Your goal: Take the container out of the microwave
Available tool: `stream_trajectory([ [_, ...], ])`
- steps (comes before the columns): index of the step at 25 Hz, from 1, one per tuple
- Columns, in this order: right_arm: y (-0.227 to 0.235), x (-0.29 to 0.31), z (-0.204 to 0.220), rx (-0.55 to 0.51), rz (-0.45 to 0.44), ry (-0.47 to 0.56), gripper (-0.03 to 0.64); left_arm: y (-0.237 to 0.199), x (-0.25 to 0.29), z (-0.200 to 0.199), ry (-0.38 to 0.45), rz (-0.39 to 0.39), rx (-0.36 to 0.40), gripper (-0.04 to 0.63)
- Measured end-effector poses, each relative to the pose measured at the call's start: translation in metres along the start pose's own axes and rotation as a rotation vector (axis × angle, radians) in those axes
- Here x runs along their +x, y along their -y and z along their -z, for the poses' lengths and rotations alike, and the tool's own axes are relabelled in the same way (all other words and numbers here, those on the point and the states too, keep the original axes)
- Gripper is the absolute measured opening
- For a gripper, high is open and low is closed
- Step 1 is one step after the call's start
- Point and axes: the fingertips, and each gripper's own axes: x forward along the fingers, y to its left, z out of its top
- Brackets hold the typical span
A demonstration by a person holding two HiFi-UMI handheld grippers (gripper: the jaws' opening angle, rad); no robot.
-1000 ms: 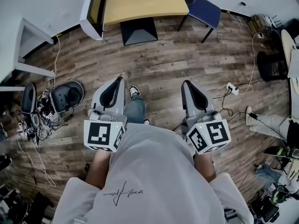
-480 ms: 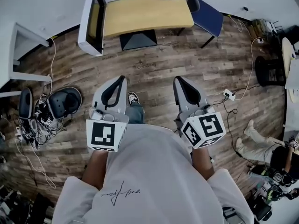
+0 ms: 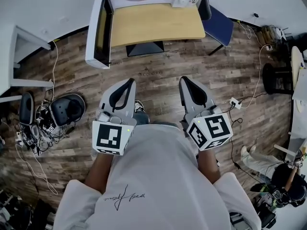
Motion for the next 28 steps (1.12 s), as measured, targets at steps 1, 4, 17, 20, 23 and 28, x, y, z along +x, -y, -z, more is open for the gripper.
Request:
stream_trajectory([
  [1,0.001,0.003,-0.002,0.000,0.001,-0.001,0.012,-0.003,0.003,-0.002,0.001,0.001,-0.003,-0.002],
  [4,0.004,0.009,-0.006,0.005,-0.001,0.000,0.014,-0.007,0.008,-0.002,-0.006,0.019,-0.006,-0.002],
  [17,-0.001,0.031,-0.031,-0.050,-0.101,0.036,0.012,-0.015,0.023,0.004,-0.036,-0.016,-0.036,-0.008],
  [20,0.009,0.045,-0.039,-0.068,-0.102,0.040,0.012,-0.021,0.031,0.001,-0.039,-0.042,-0.031,-0.008],
  [23,0.018,0.061,-0.051,-0.080,-0.127,0.049,0.012,-0.030,0.048,-0.006,-0.036,-0.071,-0.018,-0.009],
  [28,0.040,0.094,-0.074,-0.093,-0.169,0.054,0.012,-0.046,0.084,-0.026,-0.022,-0.115,-0.016,-0.008],
])
